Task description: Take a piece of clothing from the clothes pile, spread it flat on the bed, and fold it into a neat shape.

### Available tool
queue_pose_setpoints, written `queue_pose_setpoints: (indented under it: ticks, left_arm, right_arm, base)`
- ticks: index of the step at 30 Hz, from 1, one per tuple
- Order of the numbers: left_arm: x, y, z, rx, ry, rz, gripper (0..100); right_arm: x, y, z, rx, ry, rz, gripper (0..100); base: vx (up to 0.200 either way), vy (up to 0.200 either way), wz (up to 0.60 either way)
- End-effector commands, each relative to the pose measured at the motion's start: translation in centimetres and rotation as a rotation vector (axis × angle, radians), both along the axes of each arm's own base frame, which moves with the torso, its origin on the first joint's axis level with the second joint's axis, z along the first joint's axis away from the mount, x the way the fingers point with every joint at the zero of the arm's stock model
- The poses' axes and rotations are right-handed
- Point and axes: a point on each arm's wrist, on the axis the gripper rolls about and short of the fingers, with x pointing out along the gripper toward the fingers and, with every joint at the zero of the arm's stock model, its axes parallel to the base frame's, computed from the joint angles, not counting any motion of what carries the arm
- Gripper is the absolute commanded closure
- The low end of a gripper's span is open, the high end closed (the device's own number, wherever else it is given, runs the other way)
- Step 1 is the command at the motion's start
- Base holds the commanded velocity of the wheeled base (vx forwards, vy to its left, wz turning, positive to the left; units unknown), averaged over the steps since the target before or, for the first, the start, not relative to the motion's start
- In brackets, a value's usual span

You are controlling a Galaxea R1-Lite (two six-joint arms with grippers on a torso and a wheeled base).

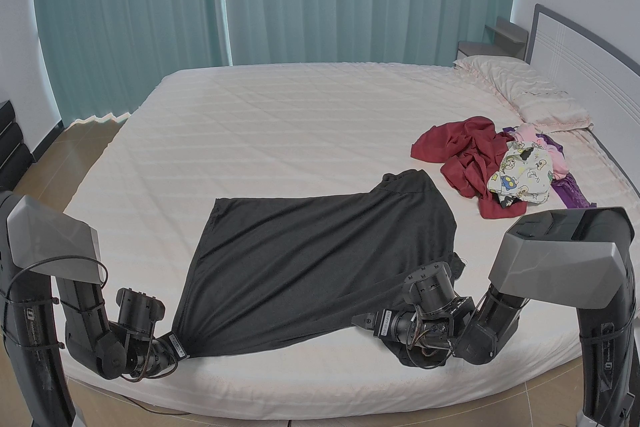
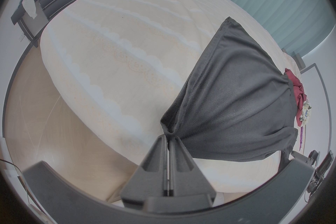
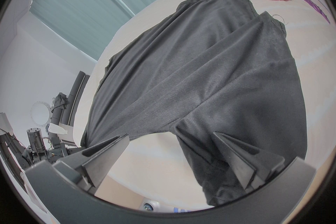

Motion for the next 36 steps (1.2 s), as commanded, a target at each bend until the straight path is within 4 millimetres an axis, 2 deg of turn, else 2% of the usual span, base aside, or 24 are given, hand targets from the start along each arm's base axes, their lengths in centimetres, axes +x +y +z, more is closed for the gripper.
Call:
queue_pose_setpoints:
  ticks: [1, 6, 11, 16, 25, 31, 32, 33, 34, 35, 36]
  left_arm:
    - [0.0, 0.0, 0.0, 0.001, 0.001, 0.000, 100]
    - [0.0, 0.0, 0.0, 0.001, 0.001, 0.000, 100]
    - [0.0, 0.0, 0.0, 0.001, 0.002, 0.000, 100]
    - [0.0, 0.0, 0.0, 0.001, 0.001, 0.000, 100]
    - [0.0, 0.0, 0.0, 0.001, 0.002, 0.000, 100]
    - [0.0, 0.0, 0.0, 0.001, 0.002, 0.000, 100]
    - [0.0, 0.0, 0.0, 0.001, 0.002, 0.000, 100]
    - [0.0, 0.0, 0.0, 0.001, 0.002, 0.000, 100]
    - [0.0, 0.0, 0.0, 0.001, 0.002, 0.000, 100]
    - [0.0, 0.0, 0.0, 0.001, 0.002, 0.000, 100]
    - [0.0, 0.0, 0.0, 0.001, 0.002, 0.000, 100]
  right_arm:
    - [-0.3, 0.2, -0.3, -0.006, 0.008, 0.009, 0]
    - [-1.4, 2.1, 0.0, 0.002, -0.007, 0.072, 0]
    - [-1.7, 2.7, 0.1, 0.003, -0.012, 0.092, 0]
    - [-3.0, 3.2, -0.3, -0.037, -0.015, 0.146, 0]
    - [-4.0, 4.3, -0.7, -0.082, -0.029, 0.206, 0]
    - [-4.2, 3.6, 0.1, -0.087, -0.035, 0.189, 0]
    - [-4.3, 3.1, 0.9, -0.079, -0.043, 0.180, 0]
    - [-4.3, 3.1, 0.9, -0.079, -0.043, 0.180, 0]
    - [-4.0, 2.0, 2.2, -0.062, -0.056, 0.154, 0]
    - [-3.9, 1.9, 2.3, -0.061, -0.057, 0.151, 0]
    - [-3.5, 0.6, 3.4, -0.045, -0.070, 0.117, 0]
  base:
    - [0.000, 0.000, 0.00]
    - [0.000, 0.000, 0.00]
    - [0.000, 0.000, 0.00]
    - [0.000, 0.000, 0.00]
    - [0.000, 0.000, 0.00]
    - [0.000, 0.000, 0.00]
    - [0.000, 0.000, 0.00]
    - [0.000, 0.000, 0.00]
    - [0.000, 0.000, 0.00]
    - [0.000, 0.000, 0.00]
    - [0.000, 0.000, 0.00]
